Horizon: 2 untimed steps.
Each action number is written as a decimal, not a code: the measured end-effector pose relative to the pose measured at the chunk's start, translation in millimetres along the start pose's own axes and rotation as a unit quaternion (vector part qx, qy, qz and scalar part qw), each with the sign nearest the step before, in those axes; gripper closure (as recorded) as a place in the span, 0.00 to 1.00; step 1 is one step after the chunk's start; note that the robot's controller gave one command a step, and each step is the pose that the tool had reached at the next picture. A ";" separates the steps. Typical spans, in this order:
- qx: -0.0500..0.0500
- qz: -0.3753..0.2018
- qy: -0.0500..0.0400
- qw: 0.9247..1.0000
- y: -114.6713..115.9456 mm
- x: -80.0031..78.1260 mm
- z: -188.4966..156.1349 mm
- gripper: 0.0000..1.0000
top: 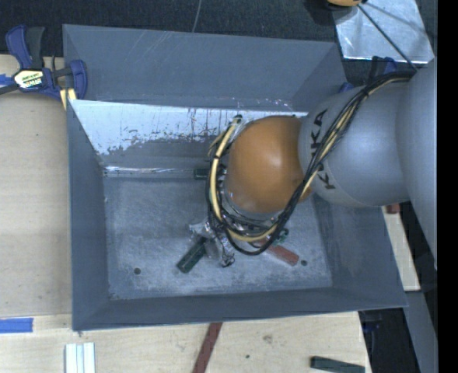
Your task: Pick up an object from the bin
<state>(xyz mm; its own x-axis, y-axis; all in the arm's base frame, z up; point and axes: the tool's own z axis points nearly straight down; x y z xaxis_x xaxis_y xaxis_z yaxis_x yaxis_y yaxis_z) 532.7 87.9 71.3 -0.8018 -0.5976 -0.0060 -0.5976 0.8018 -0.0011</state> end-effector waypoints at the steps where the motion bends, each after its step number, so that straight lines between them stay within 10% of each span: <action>1: 0.000 0.000 0.000 1.000 0.0 0.0 0.0 1.00; 2: 0.001 0.010 0.000 1.000 11.1 13.9 -160.9 1.00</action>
Offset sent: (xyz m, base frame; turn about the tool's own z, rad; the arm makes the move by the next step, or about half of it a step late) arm -0.0204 0.0001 0.1591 0.0172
